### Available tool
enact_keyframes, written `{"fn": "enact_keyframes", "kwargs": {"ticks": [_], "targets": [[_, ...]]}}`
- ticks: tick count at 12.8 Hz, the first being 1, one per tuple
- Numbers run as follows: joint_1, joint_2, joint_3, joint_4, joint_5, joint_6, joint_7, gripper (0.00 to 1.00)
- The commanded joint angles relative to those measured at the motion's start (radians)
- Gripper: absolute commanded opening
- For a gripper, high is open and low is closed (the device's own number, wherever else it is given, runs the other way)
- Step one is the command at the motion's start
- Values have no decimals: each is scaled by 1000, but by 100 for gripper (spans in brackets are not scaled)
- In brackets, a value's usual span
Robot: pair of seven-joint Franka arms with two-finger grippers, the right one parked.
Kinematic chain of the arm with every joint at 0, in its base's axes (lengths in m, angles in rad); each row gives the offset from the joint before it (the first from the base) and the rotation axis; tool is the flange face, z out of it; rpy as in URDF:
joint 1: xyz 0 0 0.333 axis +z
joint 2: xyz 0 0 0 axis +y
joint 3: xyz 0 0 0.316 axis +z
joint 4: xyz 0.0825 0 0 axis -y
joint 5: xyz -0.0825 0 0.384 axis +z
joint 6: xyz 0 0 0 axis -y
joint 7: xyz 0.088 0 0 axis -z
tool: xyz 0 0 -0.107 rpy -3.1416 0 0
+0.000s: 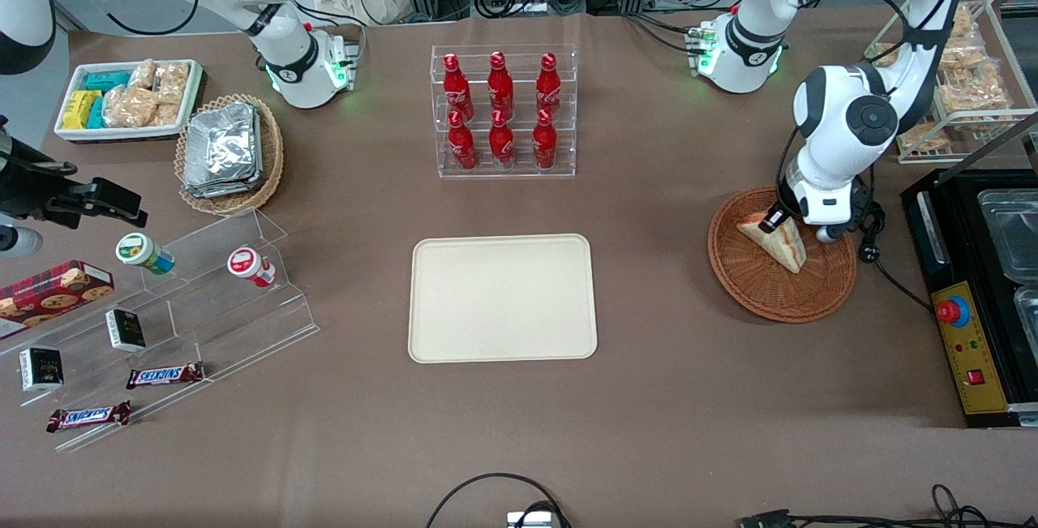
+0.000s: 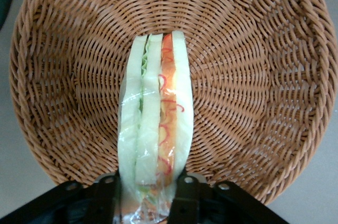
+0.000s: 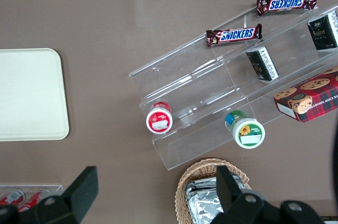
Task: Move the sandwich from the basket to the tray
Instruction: 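Close the left gripper on the wrapped sandwich, then lift the sandwich out of the basket with the left gripper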
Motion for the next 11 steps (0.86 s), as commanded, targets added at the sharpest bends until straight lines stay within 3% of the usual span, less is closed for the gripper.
{"fn": "enact_keyframes", "kwargs": {"ticks": [1,9,11], "targets": [[-4,-55,-9,4,16,-47,26,21],[-13,-63,-147,333,16,-439,98,22],[-13,-48,-210,387,16,-450,114,22]]}}
